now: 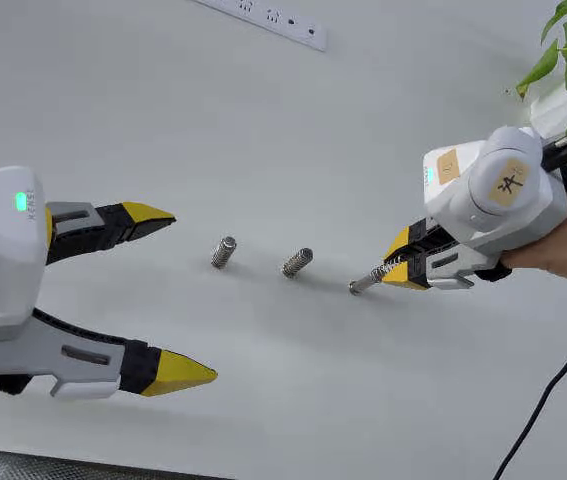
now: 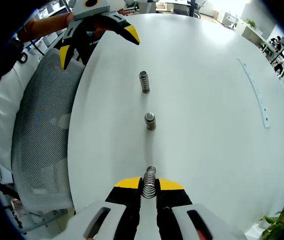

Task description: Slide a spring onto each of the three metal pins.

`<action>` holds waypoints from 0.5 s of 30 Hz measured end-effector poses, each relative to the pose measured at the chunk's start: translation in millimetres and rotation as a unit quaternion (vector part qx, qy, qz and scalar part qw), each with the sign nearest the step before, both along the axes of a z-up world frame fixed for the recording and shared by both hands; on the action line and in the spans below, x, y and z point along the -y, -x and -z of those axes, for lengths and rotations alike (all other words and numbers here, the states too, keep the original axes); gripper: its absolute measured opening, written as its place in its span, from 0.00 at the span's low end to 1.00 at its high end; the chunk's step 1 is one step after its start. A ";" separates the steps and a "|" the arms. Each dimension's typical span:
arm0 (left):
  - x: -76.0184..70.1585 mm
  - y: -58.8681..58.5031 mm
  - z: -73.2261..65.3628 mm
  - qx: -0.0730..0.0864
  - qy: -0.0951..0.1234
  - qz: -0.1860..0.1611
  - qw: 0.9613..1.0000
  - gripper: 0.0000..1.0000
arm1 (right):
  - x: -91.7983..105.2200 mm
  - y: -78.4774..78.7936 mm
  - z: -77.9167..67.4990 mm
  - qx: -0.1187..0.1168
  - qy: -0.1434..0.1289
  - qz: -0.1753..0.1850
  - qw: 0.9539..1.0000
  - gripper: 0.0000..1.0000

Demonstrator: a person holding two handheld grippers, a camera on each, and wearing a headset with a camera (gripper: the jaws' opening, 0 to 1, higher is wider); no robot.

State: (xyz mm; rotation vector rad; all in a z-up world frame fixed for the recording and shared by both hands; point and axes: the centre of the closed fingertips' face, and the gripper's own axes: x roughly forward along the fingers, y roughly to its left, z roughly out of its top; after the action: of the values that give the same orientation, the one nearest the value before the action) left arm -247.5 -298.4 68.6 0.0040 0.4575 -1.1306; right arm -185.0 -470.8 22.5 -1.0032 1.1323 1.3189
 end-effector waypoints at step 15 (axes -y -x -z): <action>1.5 1.5 1.9 -0.003 0.002 0.000 1.000 0.84 | -1.6 1.2 8.7 -0.001 -0.001 -0.002 1.000 0.08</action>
State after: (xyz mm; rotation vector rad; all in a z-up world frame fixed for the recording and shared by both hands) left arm -249.0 -299.9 66.7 -0.0028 0.4604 -1.1319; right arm -186.3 -469.2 13.8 -1.0031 1.1299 1.3252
